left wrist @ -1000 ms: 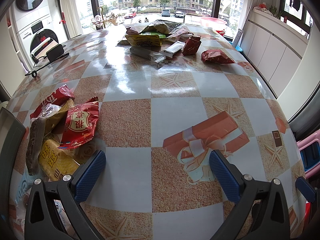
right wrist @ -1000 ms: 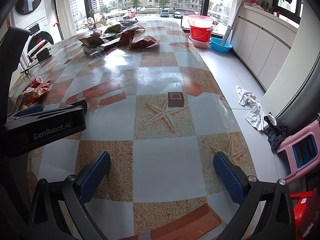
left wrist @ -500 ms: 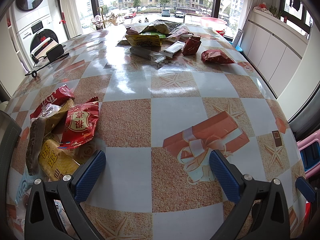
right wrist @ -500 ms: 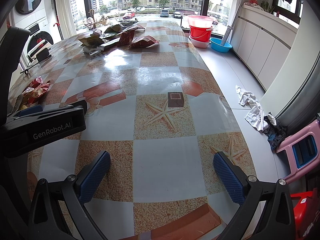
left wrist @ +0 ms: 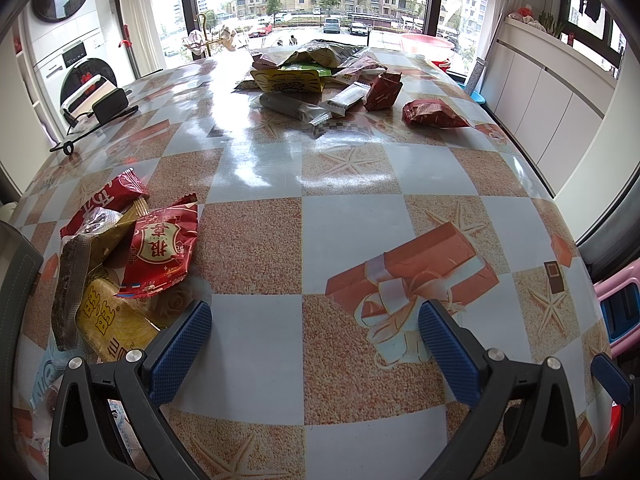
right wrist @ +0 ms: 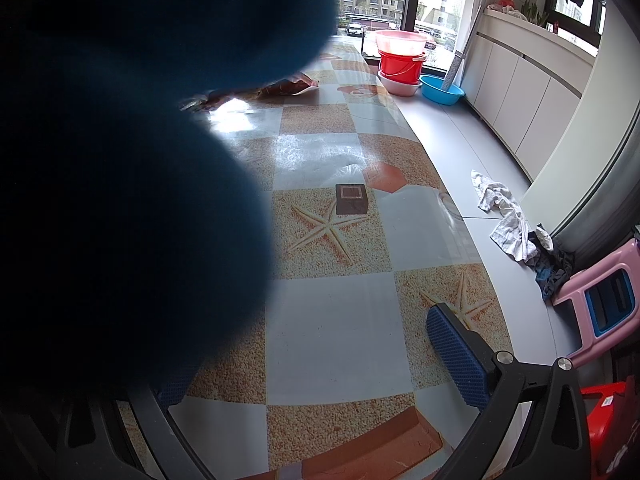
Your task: Organize snacks
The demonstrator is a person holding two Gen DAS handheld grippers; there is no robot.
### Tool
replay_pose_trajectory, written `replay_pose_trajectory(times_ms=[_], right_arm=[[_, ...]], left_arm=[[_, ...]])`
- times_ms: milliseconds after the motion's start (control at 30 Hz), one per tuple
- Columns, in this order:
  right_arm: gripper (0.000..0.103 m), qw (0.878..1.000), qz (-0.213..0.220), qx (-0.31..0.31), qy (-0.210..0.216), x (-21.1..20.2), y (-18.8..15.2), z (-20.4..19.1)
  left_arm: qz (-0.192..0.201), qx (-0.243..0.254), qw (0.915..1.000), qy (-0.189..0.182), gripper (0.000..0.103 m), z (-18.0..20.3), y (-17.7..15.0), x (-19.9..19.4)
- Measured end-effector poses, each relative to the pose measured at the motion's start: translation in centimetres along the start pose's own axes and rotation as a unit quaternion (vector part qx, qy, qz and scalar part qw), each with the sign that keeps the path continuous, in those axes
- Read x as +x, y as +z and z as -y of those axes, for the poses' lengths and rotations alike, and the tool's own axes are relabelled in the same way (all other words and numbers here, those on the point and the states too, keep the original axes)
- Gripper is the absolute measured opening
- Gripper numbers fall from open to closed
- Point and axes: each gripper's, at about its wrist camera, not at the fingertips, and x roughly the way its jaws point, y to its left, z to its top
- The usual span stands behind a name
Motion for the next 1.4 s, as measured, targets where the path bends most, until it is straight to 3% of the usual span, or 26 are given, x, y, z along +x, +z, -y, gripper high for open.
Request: replay_pose_trajectory(times_ms=[1400], right_arm=[[0.103,1.0,0.001,-0.001,-0.001,0.06,0.03,-0.01]], left_arm=[[-0.01,0.005,0.9999,0.001,0.103,0.17,0.19,0.06]])
